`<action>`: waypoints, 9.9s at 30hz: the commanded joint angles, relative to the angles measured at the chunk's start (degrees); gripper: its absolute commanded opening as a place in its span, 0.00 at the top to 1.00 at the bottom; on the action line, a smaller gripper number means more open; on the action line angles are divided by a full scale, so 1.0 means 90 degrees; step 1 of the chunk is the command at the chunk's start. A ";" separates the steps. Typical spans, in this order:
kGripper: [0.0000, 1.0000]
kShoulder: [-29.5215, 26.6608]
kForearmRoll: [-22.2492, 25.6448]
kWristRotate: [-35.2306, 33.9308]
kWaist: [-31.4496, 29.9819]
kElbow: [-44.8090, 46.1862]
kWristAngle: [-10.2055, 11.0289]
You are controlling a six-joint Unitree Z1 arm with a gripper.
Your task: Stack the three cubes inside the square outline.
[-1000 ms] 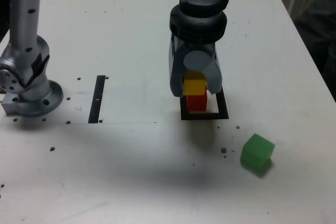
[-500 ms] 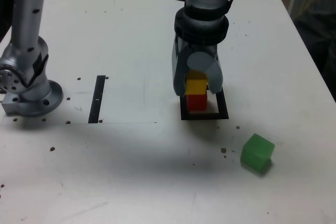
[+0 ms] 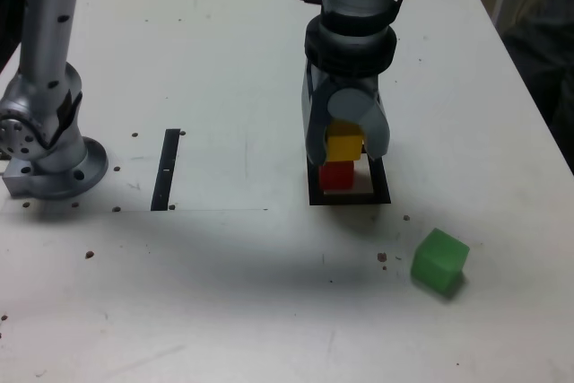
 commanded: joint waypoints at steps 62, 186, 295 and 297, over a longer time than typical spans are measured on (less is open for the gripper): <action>0.01 -0.0257 0.1339 -0.0524 -0.0765 -0.1154 0.0020; 0.91 -0.0469 0.2789 0.1373 -0.0183 -0.2666 0.0518; 0.01 -0.2243 0.1669 0.0982 0.0304 0.1961 -0.0254; 0.01 -0.2281 0.1553 0.0955 0.0304 0.2176 -0.0294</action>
